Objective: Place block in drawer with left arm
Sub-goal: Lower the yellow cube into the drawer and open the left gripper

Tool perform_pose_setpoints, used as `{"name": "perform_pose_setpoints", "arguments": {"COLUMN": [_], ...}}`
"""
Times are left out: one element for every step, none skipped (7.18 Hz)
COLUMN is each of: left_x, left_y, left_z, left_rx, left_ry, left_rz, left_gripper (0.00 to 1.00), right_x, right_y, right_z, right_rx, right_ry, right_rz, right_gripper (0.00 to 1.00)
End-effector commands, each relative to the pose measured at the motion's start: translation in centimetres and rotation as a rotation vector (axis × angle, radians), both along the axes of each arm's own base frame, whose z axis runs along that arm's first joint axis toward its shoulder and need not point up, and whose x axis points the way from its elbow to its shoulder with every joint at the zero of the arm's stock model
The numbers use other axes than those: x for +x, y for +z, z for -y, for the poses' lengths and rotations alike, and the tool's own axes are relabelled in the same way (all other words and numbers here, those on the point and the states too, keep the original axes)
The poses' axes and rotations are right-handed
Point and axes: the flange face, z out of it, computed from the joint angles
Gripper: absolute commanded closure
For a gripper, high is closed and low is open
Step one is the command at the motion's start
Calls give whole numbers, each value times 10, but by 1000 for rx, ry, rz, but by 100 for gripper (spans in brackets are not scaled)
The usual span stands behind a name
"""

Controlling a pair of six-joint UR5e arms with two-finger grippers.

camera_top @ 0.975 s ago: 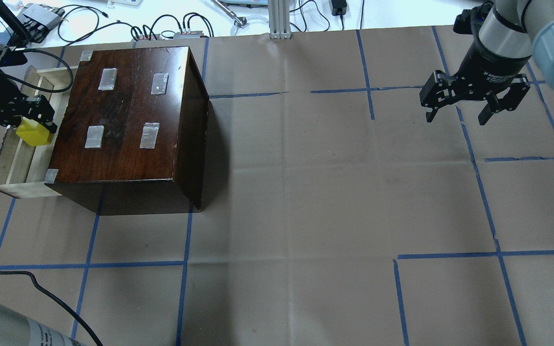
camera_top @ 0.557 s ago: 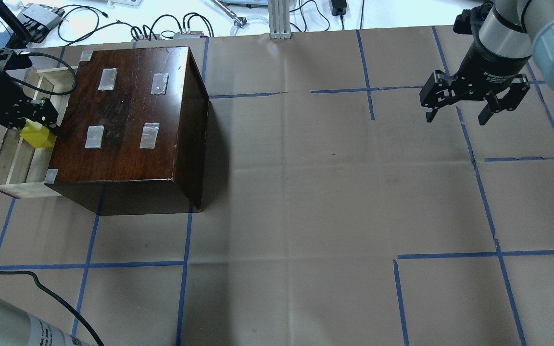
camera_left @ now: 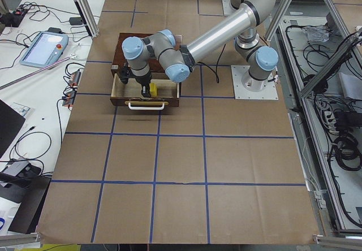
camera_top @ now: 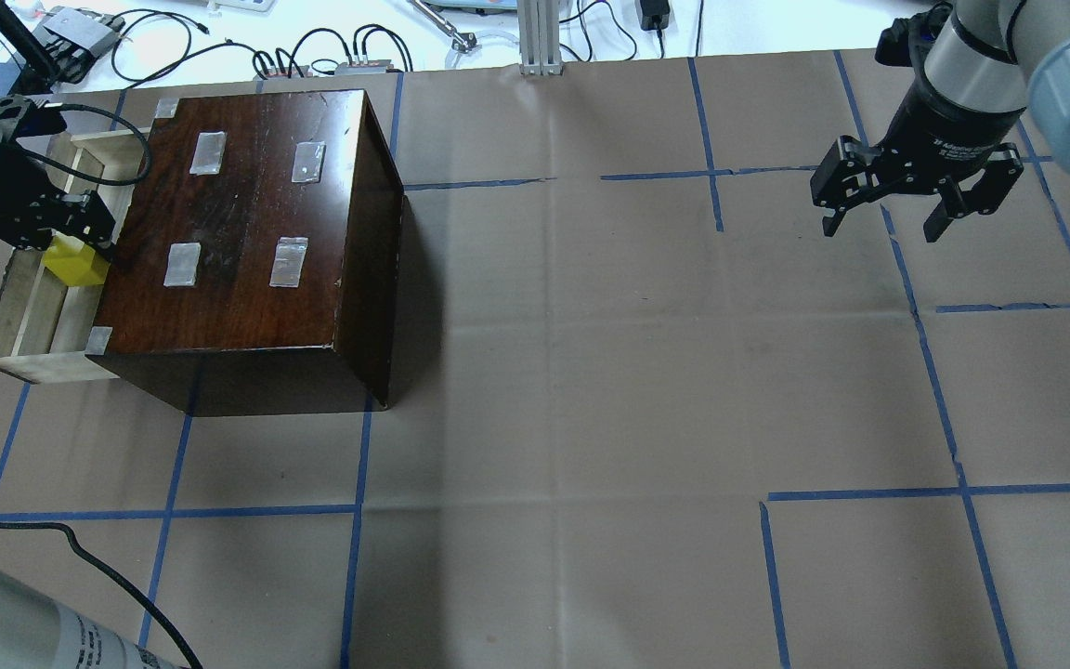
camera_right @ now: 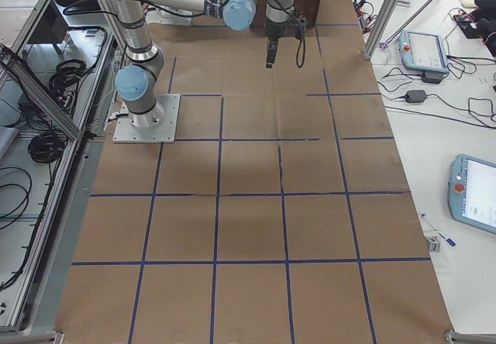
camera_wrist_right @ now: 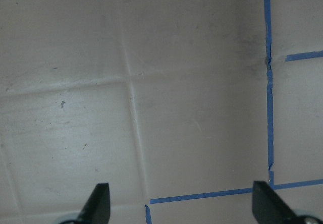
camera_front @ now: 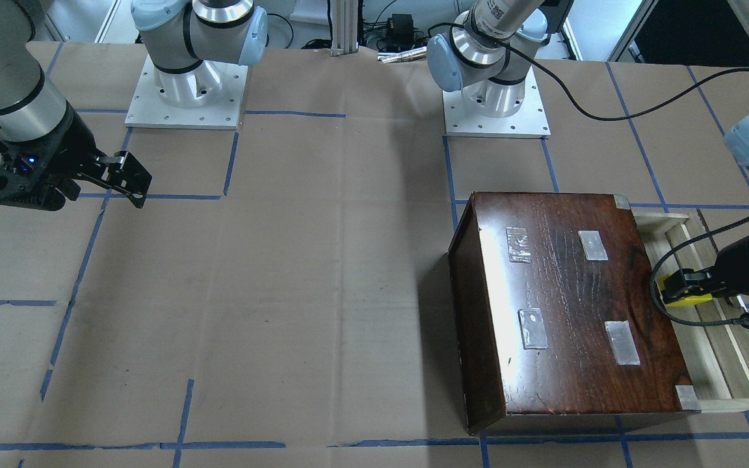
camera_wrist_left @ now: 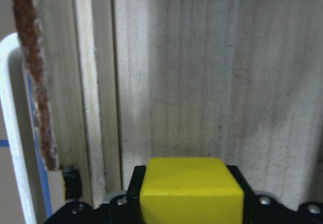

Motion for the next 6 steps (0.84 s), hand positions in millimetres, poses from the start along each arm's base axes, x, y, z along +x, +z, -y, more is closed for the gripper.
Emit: {"name": "perform_pose_setpoints", "arguments": {"left_x": [-1,-1,-2,-3,-6,-10], "left_y": [2,4,9,22,47,71], "left_z": [1,1,1,0,-6,-14], "left_rx": [-2,-6,-14,-34,-66,-97], "left_ry": [-1,0,0,-1,-3,-8], "left_rz": [2,2,6,18,42,59], "left_gripper": [27,20,20,20,20,20], "right_x": [0,0,0,0,0,0], "right_y": [-1,1,1,1,1,0], "right_z": [0,0,0,0,0,0], "right_rx": [1,-2,-2,-2,-2,0], "right_ry": [0,0,-1,0,0,0], "right_rz": [0,0,0,0,0,0], "right_gripper": [0,0,0,0,0,0]}}
